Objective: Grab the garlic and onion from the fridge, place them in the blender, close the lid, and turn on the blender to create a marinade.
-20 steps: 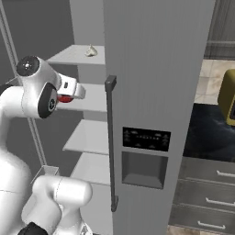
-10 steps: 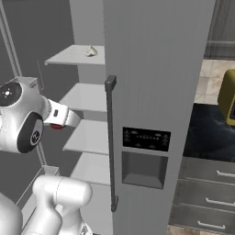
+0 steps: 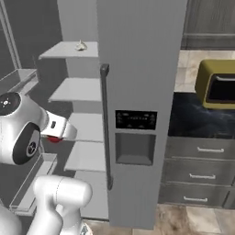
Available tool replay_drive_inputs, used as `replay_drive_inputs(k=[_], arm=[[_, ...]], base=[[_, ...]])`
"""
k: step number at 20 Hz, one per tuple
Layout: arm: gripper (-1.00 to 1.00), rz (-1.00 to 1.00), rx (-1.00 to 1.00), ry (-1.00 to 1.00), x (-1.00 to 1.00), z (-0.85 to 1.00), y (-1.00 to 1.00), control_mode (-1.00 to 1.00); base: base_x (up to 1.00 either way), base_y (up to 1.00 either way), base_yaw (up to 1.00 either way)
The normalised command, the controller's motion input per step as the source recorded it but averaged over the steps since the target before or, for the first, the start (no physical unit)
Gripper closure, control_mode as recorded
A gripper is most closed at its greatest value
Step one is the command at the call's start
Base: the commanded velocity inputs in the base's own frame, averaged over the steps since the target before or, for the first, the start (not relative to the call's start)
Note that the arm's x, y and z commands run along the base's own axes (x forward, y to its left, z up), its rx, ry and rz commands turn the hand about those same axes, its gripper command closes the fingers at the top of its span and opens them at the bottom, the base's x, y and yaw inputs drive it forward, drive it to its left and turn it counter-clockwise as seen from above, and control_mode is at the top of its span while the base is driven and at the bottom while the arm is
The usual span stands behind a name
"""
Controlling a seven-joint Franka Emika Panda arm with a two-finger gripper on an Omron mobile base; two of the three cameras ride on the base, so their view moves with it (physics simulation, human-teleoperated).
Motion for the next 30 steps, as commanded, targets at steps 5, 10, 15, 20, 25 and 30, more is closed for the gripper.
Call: replay_drive_inputs(k=[5,10,15,20,25,30], arm=[[1.0,0.0,0.0,0.0,0.0,0.0,0.0,1.0],[1.0,0.0,0.0,0.0,0.0,0.0,0.0,1.0],[1.0,0.0,0.0,0.0,0.0,0.0,0.0,1.0],[1.0,0.0,0.0,0.0,0.0,0.0,0.0,1.0],[1.0,0.0,0.0,0.0,0.0,0.0,0.0,1.0],[1.0,0.0,0.0,0.0,0.0,0.0,0.0,1.0]], base=[[-0.99,-0.22,-0.61],[-0.85,-0.24,-0.64],[-0.36,-0.3,-0.71],[-0.05,-0.03,-0.82],[0.0,0.0,-0.86],[0.0,0.0,-0.85]])
